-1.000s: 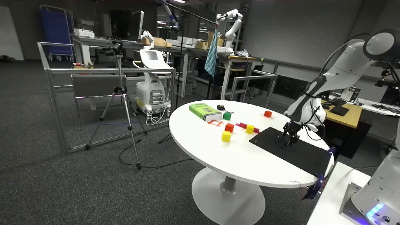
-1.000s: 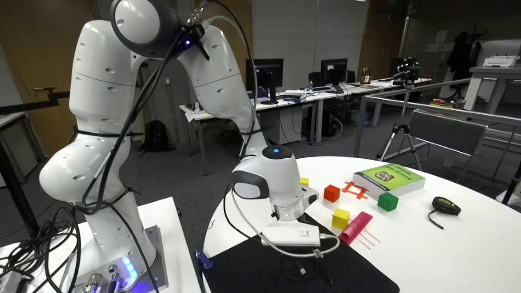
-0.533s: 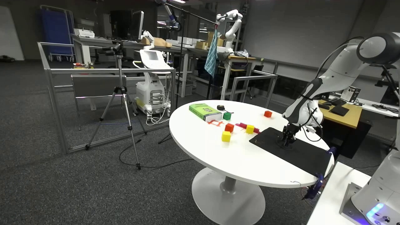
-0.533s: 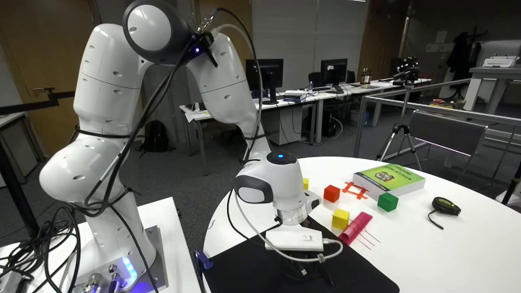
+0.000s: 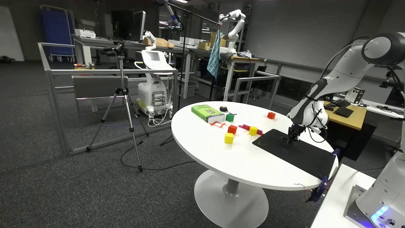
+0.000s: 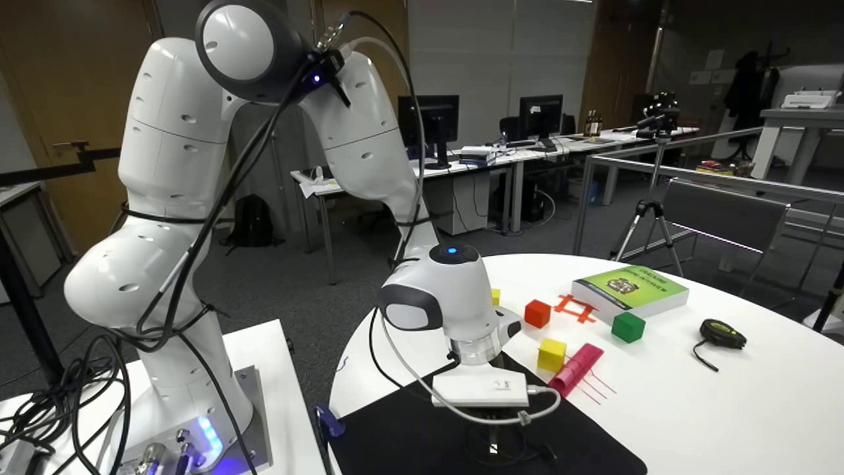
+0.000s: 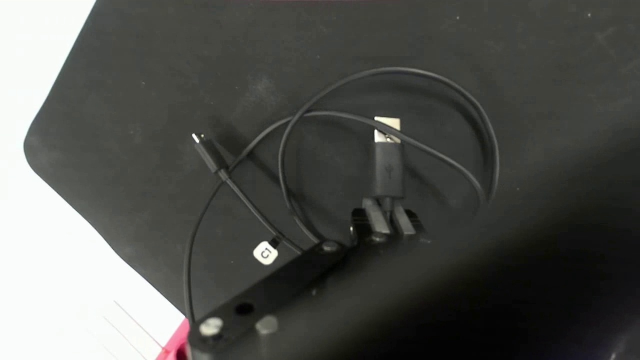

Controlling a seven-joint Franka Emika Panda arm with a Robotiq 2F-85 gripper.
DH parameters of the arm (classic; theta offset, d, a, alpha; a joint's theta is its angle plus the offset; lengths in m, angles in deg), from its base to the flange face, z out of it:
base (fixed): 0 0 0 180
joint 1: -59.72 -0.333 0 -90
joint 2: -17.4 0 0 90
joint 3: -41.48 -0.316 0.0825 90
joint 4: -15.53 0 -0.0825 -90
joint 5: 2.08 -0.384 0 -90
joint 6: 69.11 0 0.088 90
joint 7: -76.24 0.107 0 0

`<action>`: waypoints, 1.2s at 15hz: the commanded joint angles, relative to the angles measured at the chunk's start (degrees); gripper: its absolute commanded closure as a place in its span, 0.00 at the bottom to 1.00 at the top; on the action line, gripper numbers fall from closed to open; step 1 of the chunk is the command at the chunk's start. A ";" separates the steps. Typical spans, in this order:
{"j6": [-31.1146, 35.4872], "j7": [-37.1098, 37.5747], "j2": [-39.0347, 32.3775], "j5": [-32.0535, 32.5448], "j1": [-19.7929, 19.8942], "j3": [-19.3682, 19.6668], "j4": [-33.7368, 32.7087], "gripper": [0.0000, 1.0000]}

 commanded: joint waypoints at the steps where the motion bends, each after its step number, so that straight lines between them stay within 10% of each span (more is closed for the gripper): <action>1: 2.96 -1.06 7.67 -0.02 0.13 0.76 5.40 0.99; 5: 4.88 -1.09 13.91 -1.46 3.25 -3.46 7.90 0.99; 10: -3.50 -0.42 21.94 -21.12 11.62 -18.54 5.99 0.99; 18: -7.44 3.00 27.87 -47.23 9.95 -18.26 5.60 0.99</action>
